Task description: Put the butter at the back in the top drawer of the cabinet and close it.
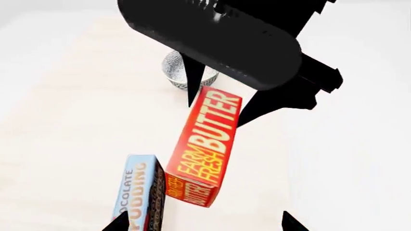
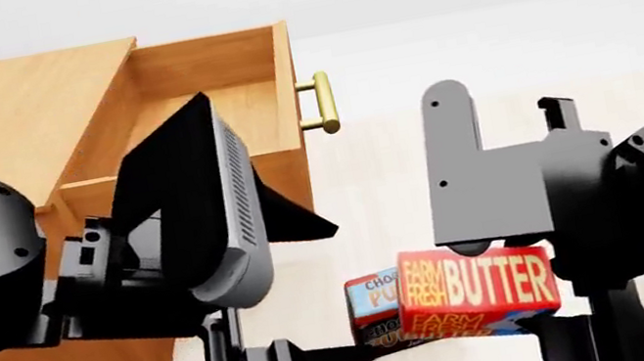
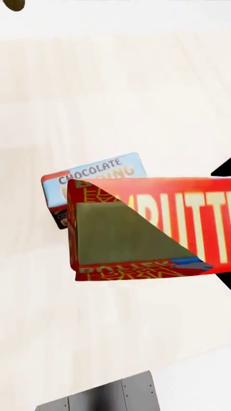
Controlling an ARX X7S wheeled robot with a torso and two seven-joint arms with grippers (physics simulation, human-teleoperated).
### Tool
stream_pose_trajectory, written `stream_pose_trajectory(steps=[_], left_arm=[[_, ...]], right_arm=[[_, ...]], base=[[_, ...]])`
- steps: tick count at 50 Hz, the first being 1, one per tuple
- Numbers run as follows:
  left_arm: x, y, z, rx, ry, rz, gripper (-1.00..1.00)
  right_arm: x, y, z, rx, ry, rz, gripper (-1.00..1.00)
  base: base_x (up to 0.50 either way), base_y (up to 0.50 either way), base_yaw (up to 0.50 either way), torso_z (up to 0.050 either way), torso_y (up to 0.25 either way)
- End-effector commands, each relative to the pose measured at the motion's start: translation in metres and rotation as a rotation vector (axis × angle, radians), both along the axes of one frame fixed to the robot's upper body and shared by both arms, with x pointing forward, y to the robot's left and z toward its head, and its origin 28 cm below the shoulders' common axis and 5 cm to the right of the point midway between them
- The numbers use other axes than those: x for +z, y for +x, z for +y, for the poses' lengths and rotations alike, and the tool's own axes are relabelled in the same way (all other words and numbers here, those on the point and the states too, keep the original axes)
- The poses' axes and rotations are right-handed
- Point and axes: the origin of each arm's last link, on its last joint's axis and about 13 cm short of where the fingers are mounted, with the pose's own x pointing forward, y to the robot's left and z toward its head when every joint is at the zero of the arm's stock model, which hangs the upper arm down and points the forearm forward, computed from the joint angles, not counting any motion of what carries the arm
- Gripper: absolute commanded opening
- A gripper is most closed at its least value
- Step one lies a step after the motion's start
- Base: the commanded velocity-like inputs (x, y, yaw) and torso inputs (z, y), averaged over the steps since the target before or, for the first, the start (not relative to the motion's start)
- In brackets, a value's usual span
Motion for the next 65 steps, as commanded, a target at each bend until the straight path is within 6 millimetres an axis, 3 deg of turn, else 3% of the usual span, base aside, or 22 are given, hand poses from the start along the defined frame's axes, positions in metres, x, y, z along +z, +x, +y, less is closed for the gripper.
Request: stream_pose_trajectory(steps=[1, 65], left_arm=[[-0.01, 0.004, -0.005, -0.02, 0.039, 0.012, 1.0], [-0.028, 0.016, -0.023, -0.081, 0.069, 0.026, 1.0]], right_arm=[[0.011, -0.004, 0.005, 0.025, 0.012, -0.077, -1.0], [0.011, -0.012, 0.016, 0.096, 0.016, -0.08, -1.0]], base=[[0.0, 0.0, 0.0, 0.0, 0.01], [0.0, 0.0, 0.0, 0.0, 0.0]])
